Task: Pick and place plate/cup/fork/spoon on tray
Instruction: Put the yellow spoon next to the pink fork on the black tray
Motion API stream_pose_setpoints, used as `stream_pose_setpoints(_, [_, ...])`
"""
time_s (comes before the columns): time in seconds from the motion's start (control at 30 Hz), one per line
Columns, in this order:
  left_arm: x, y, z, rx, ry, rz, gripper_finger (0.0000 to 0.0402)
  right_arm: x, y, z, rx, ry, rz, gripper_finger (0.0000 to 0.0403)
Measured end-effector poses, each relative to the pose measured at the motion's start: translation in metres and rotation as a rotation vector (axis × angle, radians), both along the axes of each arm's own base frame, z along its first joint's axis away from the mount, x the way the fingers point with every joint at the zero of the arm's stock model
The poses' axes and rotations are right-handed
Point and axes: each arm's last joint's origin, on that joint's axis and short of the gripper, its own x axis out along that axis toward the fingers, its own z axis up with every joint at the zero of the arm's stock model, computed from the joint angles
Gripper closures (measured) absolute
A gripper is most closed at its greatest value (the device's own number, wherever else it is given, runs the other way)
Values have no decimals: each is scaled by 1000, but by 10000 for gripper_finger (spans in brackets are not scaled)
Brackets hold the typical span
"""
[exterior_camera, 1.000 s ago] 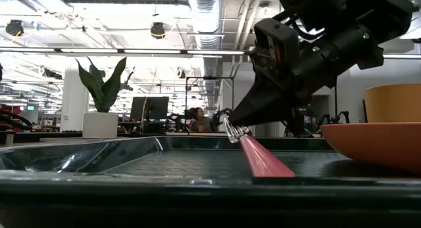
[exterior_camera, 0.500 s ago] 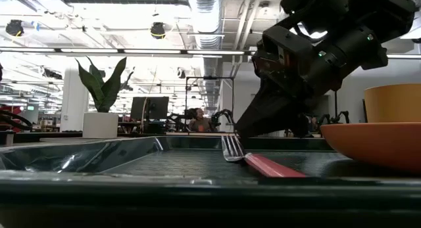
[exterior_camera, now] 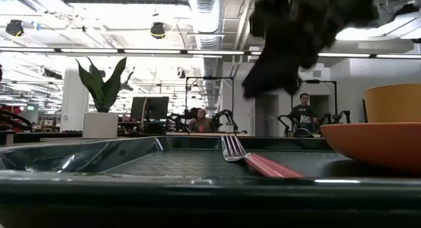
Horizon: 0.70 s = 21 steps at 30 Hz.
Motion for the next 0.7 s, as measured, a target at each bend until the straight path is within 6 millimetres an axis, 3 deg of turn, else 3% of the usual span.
stream_pose_setpoints(0.2, [-41, -3, -38, -178, 478, 79, 214, -9, -6, 67, -82, -53, 58, 266])
stream_pose_setpoints(0.37, [-45, -32, -78, -216, 735, 50, 214, -25, -10, 103, -70, -141, 52, 270])
stream_pose_setpoints(0.5, [-43, -60, -115, -198, 892, -47, 214, -35, -14, 114, -81, -154, 35, 269])
stream_pose_setpoints(0.7, [-59, -96, -170, -228, 1086, -102, 214, -39, -13, 107, -117, -80, 57, 270])
